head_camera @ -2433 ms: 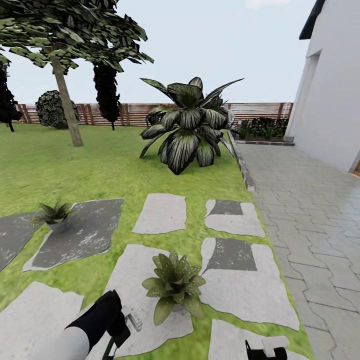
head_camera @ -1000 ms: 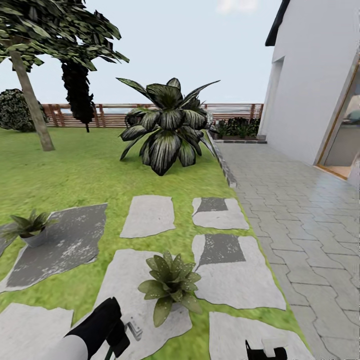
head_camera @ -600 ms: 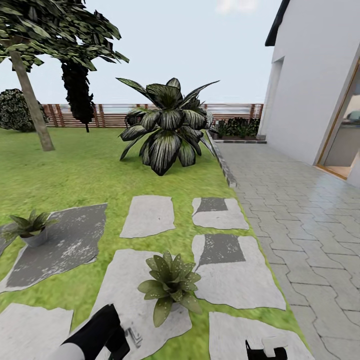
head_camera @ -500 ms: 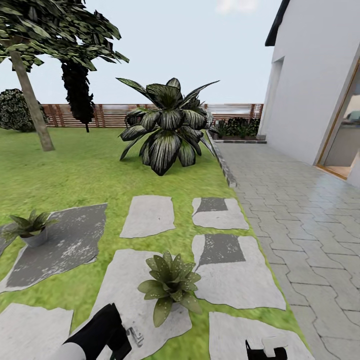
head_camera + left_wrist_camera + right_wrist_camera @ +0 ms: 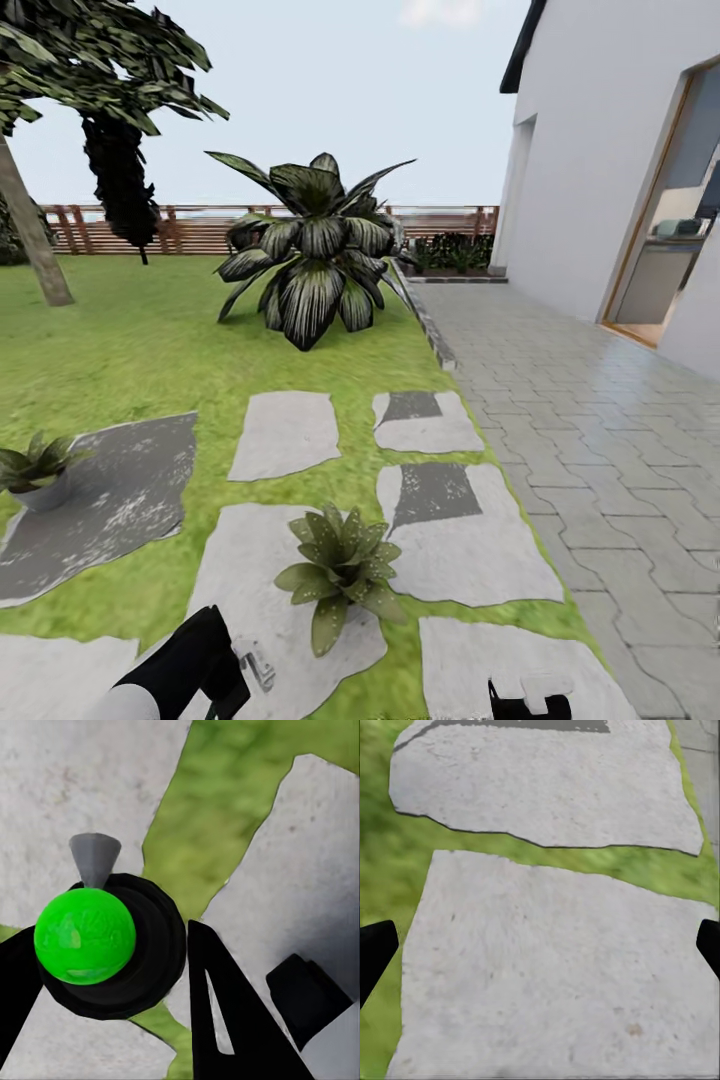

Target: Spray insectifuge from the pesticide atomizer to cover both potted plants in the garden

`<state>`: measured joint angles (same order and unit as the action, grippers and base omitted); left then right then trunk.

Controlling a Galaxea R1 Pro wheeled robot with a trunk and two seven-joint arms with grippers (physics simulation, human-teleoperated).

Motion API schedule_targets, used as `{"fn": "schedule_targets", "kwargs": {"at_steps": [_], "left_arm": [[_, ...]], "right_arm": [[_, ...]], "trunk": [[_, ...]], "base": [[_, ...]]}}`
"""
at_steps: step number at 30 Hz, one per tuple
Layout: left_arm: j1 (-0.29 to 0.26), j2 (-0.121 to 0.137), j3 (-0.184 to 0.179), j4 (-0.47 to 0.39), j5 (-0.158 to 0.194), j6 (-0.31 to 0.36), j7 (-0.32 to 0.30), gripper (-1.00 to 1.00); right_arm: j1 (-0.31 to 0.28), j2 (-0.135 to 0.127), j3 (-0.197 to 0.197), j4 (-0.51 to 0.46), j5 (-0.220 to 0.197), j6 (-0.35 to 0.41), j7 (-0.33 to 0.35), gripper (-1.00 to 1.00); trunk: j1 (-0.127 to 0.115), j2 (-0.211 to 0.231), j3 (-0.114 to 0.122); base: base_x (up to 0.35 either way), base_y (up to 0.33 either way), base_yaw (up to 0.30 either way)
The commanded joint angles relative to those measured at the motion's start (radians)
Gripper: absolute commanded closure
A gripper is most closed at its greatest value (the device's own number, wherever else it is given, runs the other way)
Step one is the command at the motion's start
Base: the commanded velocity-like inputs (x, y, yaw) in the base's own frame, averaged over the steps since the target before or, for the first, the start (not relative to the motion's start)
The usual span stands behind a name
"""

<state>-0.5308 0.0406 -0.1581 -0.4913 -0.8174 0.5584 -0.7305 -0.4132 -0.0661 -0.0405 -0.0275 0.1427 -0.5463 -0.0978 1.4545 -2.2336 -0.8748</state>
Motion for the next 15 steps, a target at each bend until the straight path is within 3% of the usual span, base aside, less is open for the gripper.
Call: {"fn": "schedule_targets", "kwargs": {"at_steps": [1, 6, 10, 15], "left_arm": [[0.0, 0.001, -0.004, -0.003, -0.006, 0.002, -0.007, 1.0], [0.0, 0.001, -0.003, -0.003, -0.009, 0.002, -0.007, 1.0], [0.0, 0.0, -0.004, -0.003, -0.009, 0.002, -0.007, 1.0], [0.0, 0.001, -0.005, -0.004, -0.014, 0.002, -0.007, 1.0]], "right_arm": [[-0.001, 0.0, -0.004, 0.001, 0.011, -0.003, -0.006, -1.0], [-0.001, 0.0, -0.004, 0.001, 0.011, -0.003, -0.006, -1.0], [-0.001, 0.0, -0.004, 0.001, 0.011, -0.003, -0.006, -1.0], [-0.001, 0.002, -0.004, 0.001, 0.011, -0.003, -0.006, -1.0]], "trunk": [[0.0, 0.0, -0.001], [0.0, 0.0, -0.001], [0.0, 0.0, -0.001], [0.0, 0.0, -0.001]], "base": [[0.0, 0.306, -0.264], [-0.078, 0.298, -0.262], [-0.102, 0.296, -0.079], [-0.002, 0.029, -0.002]]}}
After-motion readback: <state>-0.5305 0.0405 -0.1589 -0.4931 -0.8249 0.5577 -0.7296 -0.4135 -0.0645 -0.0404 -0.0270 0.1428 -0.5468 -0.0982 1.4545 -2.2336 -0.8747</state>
